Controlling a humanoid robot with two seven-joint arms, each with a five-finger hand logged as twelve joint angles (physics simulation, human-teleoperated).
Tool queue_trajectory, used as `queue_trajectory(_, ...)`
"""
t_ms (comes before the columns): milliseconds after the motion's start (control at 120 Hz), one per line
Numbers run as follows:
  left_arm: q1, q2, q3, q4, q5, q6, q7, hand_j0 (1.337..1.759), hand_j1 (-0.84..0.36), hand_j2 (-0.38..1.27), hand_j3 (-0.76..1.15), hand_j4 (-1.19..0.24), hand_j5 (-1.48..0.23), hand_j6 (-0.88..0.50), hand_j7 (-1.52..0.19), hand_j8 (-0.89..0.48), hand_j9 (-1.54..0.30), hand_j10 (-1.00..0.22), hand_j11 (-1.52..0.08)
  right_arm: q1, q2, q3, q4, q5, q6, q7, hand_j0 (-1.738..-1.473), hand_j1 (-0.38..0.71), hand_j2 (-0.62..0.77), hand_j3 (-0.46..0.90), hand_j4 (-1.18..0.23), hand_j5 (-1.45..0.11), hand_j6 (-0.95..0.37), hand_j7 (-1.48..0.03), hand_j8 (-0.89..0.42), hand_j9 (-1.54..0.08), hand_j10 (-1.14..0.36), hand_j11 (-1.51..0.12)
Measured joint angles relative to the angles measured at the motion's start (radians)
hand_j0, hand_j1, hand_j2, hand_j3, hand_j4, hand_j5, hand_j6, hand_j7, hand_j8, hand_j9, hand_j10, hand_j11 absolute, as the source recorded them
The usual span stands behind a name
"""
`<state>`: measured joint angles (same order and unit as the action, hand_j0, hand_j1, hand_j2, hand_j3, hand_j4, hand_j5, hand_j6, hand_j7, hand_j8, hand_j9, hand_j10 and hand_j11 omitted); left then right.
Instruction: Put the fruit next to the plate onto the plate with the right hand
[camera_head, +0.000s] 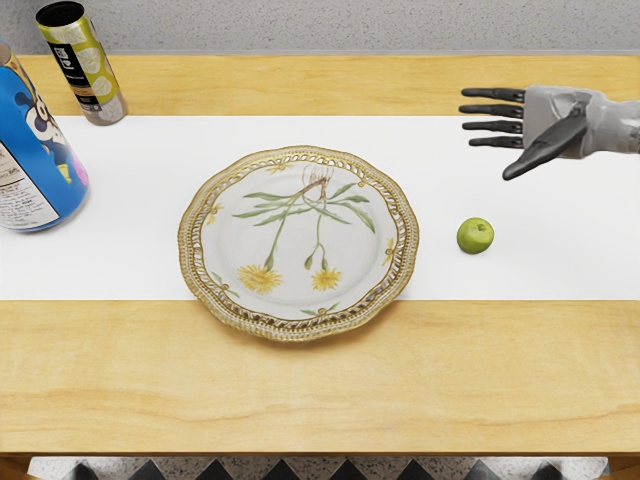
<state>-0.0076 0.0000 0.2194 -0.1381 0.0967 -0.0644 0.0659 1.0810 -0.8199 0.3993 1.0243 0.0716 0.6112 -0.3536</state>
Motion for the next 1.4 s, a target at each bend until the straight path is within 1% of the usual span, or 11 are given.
queue_trajectory(217,0.001,0.0,0.0,0.0,0.0,0.0,0.0,1.658,0.06,0.05,0.0,-0.24,-0.32,-0.25,-0.32,-0.24,-0.32,-0.24,-0.32,0.021,-0.005,0.032,-0.013,-0.036,0.0,-0.003,-1.658,-0.31,-0.01,0.0,-0.03,-0.04,-0.03,-0.04,-0.03,-0.04,-0.03,-0.04)
queue_trajectory(383,0.0,0.0,0.0,0.0,0.0,0.0,0.0,1.658,0.06,0.05,0.0,-0.25,-0.32,-0.25,-0.32,-0.25,-0.32,-0.24,-0.32,0.076,-0.01,0.055,0.003,-0.218,0.0,-0.008,-1.658,-0.31,-0.01,0.0,-0.03,-0.04,-0.03,-0.04,-0.03,-0.04,-0.03,-0.04)
queue_trajectory(492,0.001,0.0,0.0,0.0,0.0,0.0,0.0,1.658,0.06,0.05,0.0,-0.24,-0.32,-0.25,-0.32,-0.25,-0.32,-0.24,-0.32,0.116,-0.008,0.047,0.046,-0.297,0.0,-0.017,-1.658,-0.31,-0.01,0.0,-0.03,-0.04,-0.03,-0.04,-0.03,-0.04,-0.03,-0.04)
queue_trajectory(583,0.0,0.0,0.0,0.0,0.0,0.0,0.0,1.658,0.06,0.05,0.0,-0.25,-0.32,-0.25,-0.32,-0.25,-0.32,-0.24,-0.32,0.134,-0.004,0.044,0.069,-0.372,0.0,-0.026,-1.658,-0.31,-0.01,0.0,-0.04,-0.04,-0.04,-0.04,-0.03,-0.04,-0.03,-0.04)
queue_trajectory(700,0.001,0.0,0.0,0.0,0.0,0.0,0.0,1.658,0.06,0.05,0.0,-0.24,-0.32,-0.25,-0.32,-0.25,-0.32,-0.24,-0.32,0.143,-0.002,0.046,0.134,-0.488,0.0,-0.042,-1.658,-0.31,-0.01,0.0,-0.04,-0.05,-0.04,-0.05,-0.04,-0.05,-0.04,-0.05)
queue_trajectory(833,0.001,0.0,0.0,0.0,0.0,0.0,0.0,1.658,0.06,0.05,0.0,-0.24,-0.32,-0.25,-0.32,-0.25,-0.32,-0.24,-0.32,0.144,-0.015,0.043,0.283,-0.645,0.0,-0.053,-1.658,-0.31,-0.01,0.0,-0.04,-0.05,-0.04,-0.05,-0.04,-0.05,-0.04,-0.05)
queue_trajectory(925,0.001,0.0,0.0,0.0,0.0,0.0,0.0,1.658,0.06,0.05,0.0,-0.25,-0.32,-0.25,-0.32,-0.25,-0.32,-0.25,-0.32,0.133,-0.054,0.036,0.397,-0.718,0.0,-0.056,-1.658,-0.3,-0.01,0.0,-0.04,-0.05,-0.04,-0.05,-0.04,-0.05,-0.04,-0.05)
queue_trajectory(1017,0.001,0.0,0.0,0.0,0.0,0.0,0.0,1.658,0.06,0.05,0.0,-0.24,-0.32,-0.24,-0.32,-0.24,-0.32,-0.24,-0.32,0.106,-0.08,0.019,0.474,-0.777,-0.001,-0.057,-1.658,-0.3,-0.01,0.0,-0.04,-0.05,-0.04,-0.05,-0.04,-0.05,-0.04,-0.05)
queue_trajectory(1108,0.001,0.0,0.0,0.0,0.0,0.0,0.0,1.658,0.06,0.05,0.0,-0.24,-0.32,-0.24,-0.32,-0.24,-0.32,-0.24,-0.32,0.084,-0.09,-0.005,0.508,-0.834,-0.042,-0.057,-1.658,-0.3,-0.01,0.0,-0.04,-0.05,-0.05,-0.05,-0.04,-0.05,-0.04,-0.05)
queue_trajectory(1242,0.0,0.0,0.0,0.0,0.0,0.0,0.0,1.658,0.06,0.05,0.0,-0.24,-0.32,-0.25,-0.32,-0.25,-0.32,-0.24,-0.32,0.052,-0.094,-0.017,0.525,-0.897,-0.166,-0.058,-1.658,-0.3,-0.01,0.0,-0.05,-0.05,-0.05,-0.05,-0.05,-0.05,-0.04,-0.05)
queue_trajectory(1400,0.0,0.0,0.0,0.0,0.0,0.0,0.0,1.658,0.06,0.05,0.0,-0.24,-0.32,-0.24,-0.32,-0.24,-0.32,-0.24,-0.32,0.01,-0.078,-0.021,0.524,-0.915,-0.241,-0.08,-1.658,-0.3,-0.01,0.0,-0.05,-0.05,-0.05,-0.05,-0.05,-0.05,-0.05,-0.05)
